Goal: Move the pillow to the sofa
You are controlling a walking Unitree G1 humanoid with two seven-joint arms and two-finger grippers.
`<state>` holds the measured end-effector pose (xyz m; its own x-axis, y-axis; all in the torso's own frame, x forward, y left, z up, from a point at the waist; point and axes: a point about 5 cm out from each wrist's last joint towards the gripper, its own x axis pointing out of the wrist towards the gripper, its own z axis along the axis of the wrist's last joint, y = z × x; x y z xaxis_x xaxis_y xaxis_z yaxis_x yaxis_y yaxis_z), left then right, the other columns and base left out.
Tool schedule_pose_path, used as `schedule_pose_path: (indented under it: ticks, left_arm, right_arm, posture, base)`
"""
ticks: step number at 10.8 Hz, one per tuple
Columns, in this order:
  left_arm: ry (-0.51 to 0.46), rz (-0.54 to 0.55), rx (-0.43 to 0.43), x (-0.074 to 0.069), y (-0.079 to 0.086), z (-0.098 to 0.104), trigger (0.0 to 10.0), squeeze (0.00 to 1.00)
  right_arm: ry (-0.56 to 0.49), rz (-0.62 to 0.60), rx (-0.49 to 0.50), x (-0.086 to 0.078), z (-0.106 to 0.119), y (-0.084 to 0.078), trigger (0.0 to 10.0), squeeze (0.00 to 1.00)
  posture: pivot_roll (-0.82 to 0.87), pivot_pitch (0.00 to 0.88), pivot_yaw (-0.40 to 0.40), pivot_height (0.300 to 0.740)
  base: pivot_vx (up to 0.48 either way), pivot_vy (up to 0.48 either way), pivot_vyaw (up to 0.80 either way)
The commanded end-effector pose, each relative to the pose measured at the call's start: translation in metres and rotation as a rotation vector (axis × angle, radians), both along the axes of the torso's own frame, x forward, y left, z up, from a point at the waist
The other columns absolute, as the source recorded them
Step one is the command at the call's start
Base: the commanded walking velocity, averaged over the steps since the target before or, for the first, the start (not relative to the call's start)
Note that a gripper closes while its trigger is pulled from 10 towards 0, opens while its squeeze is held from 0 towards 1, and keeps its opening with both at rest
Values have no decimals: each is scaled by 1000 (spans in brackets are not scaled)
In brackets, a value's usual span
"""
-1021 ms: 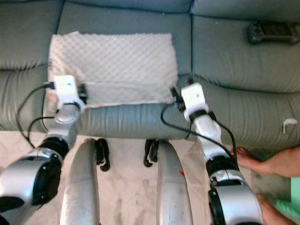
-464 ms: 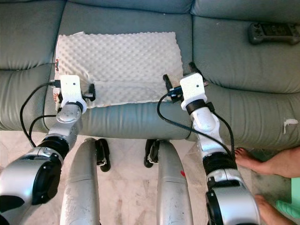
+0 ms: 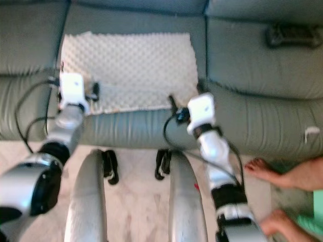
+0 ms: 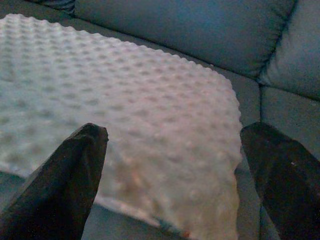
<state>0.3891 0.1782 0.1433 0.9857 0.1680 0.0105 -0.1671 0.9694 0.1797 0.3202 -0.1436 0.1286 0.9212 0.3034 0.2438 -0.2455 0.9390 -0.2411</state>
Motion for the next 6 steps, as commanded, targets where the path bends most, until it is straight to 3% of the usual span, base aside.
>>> schedule_pose_path:
  ticks: [1,4,6]
  left_arm:
    - [-4,17,31,-4,7,-5,10000,0]
    - [-98,26,55,-10,22,3,10000,0]
    - [-143,40,18,-39,32,-16,10000,0]
  right_arm:
    - [62,5,21,-12,-15,1,10000,1000]
    - [124,-34,109,-35,-26,4,10000,1000]
    - [183,-129,145,-54,-38,-2,10000,1000]
  posture:
    - [-118,370,-20,643]
    - [-111,280,-4,643]
    - [-82,203,8,643]
  base:
    - [0,0,0]
    - [0,0,0]
    - [0,0,0]
